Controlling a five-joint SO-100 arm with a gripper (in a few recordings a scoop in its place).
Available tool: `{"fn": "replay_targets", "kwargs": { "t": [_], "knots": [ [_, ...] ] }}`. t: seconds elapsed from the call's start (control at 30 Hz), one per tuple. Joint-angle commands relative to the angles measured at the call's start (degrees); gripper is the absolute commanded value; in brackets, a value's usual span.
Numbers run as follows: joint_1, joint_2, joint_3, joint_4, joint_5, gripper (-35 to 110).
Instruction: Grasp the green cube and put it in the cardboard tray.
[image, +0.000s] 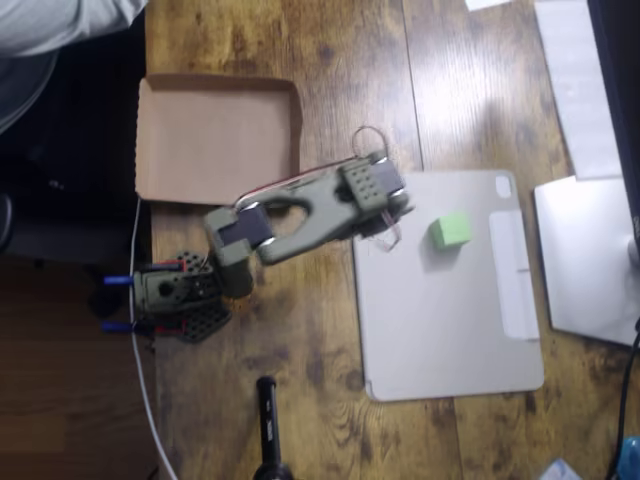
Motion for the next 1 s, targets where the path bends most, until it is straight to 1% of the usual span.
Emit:
{"fn": "replay_targets", "kwargs": {
  "t": [0.0, 0.2, 0.37, 0.67, 0.97],
  "knots": [
    [2.4, -1.3, -9.5, 1.5, -2.7, 1],
    [6.9, 0.2, -20.5, 1.4, -9.6, 10],
    [8.3, -7.6, -31.8, 1.4, -13.1, 13],
    [7.3, -22.6, -54.4, 1.3, -16.2, 25],
    [4.7, -33.9, -63.0, 1.1, -17.1, 32]
  ]
}}
